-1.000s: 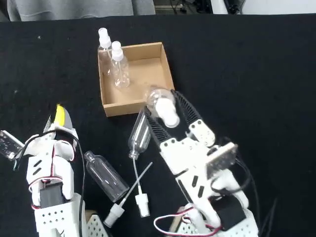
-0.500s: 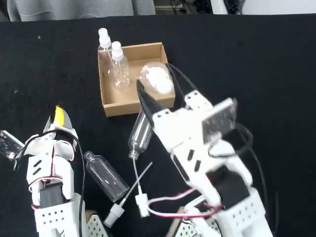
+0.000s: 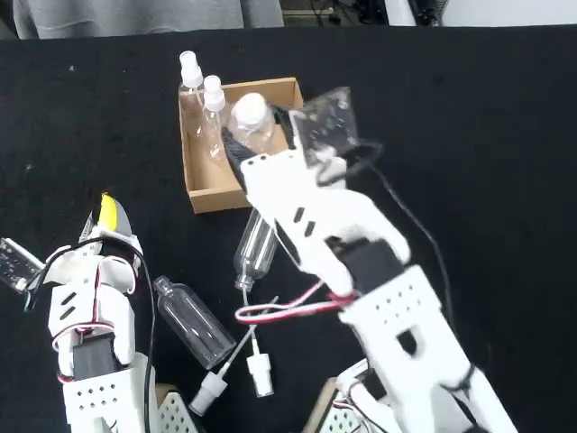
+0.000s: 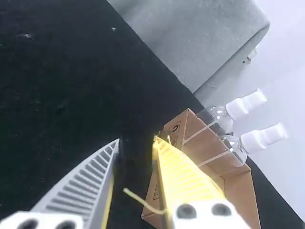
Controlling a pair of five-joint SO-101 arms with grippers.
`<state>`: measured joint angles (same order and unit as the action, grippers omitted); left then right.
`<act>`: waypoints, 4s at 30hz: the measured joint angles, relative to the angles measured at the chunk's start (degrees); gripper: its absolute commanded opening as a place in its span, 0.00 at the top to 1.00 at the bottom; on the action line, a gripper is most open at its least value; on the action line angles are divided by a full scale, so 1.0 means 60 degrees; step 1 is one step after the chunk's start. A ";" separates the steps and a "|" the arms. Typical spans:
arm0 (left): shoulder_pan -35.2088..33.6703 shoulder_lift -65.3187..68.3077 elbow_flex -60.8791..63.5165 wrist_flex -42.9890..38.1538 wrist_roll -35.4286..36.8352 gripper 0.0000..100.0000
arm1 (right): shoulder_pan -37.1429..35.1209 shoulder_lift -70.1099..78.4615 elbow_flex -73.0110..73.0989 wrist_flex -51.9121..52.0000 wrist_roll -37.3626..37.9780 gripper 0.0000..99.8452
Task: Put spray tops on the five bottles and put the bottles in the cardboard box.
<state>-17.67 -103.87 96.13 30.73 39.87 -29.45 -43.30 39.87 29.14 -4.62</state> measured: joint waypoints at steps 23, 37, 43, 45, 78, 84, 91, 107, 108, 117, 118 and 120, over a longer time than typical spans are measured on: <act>0.0000 0.0015 0.0000 0.0000 0.0000 0.90 | -0.0147 0.3253 0.0000 -0.2520 -0.1363 0.92; 0.0000 0.0015 0.0000 0.0000 0.0000 0.90 | -0.0147 0.5333 0.0000 -0.4015 -0.1392 0.92; 0.0000 0.0015 0.0000 0.0000 0.0000 0.90 | -0.0352 0.6212 0.0000 -0.4586 -0.1392 0.92; 0.0000 0.0015 0.0000 0.0000 0.0000 0.90 | -0.0410 0.6418 0.0000 -0.4674 -0.1392 0.92; 0.0000 0.0015 0.0000 0.0000 0.0000 0.90 | -0.0469 0.7824 -0.0586 -0.4777 -0.1392 0.77; 0.0000 0.0015 0.0000 0.0000 0.0000 0.90 | -0.0469 0.7824 -0.0586 -0.4777 -0.1392 0.77; 0.0000 0.0015 0.0000 0.0000 0.0000 0.90 | -0.0601 0.7824 -0.0586 -0.4777 -0.1392 0.77; 0.0000 0.0015 0.0000 0.0000 0.0000 0.90 | -0.0762 0.7824 -0.0586 -0.4777 -0.1158 0.77; 0.0000 0.0015 0.0000 0.0000 0.0000 0.90 | -0.0762 0.7824 -0.0586 -0.4777 -0.1158 0.75; 0.0000 0.0015 0.0000 0.0000 0.0000 0.90 | -0.0762 0.7956 -0.0821 -0.3912 -0.1158 0.60; 0.0000 0.0015 0.0000 0.0000 0.0000 0.90 | -0.0762 0.7985 -0.0821 -0.3824 -0.1158 0.60; 0.0000 0.0015 0.0000 0.0000 0.0000 0.90 | -0.0777 0.8029 -0.0821 -0.3780 -0.1158 0.60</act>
<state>-17.67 -103.78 96.13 30.73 39.87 -34.11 4.88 34.95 6.46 -11.56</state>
